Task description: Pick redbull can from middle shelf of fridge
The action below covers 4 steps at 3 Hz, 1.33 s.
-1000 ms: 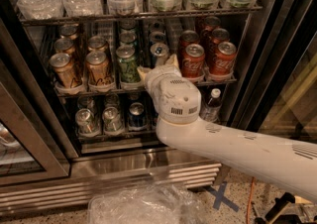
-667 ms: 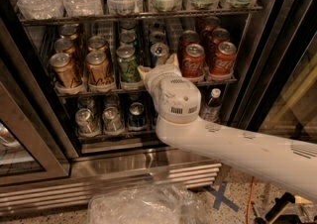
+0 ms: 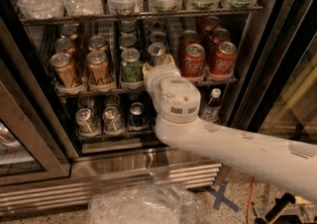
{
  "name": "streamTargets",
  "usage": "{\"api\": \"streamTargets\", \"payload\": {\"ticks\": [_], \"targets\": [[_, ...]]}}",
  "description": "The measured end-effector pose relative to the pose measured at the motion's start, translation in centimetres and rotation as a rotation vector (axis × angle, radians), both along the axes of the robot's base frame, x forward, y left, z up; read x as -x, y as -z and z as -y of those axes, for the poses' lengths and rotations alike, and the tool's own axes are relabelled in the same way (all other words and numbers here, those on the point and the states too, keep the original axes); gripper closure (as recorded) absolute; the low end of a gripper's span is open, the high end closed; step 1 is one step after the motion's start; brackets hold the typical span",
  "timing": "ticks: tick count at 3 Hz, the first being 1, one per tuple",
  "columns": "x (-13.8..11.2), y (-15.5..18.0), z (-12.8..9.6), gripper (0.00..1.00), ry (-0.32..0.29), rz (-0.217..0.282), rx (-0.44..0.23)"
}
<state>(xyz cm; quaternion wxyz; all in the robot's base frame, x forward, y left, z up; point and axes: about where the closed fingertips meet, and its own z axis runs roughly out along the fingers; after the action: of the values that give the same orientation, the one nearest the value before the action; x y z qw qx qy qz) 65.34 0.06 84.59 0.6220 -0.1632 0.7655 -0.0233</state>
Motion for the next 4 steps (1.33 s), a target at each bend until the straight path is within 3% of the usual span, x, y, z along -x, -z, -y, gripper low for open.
{"api": "streamTargets", "payload": {"ticks": [1,2,4], "targets": [[0.0,0.2,0.0,0.88,-0.001,-0.001,-0.004],[0.1,0.3,0.1,1.00,-0.004,-0.002,-0.010],[0.8,-1.1,0.7,1.00,-0.001,0.034,-0.038]]}}
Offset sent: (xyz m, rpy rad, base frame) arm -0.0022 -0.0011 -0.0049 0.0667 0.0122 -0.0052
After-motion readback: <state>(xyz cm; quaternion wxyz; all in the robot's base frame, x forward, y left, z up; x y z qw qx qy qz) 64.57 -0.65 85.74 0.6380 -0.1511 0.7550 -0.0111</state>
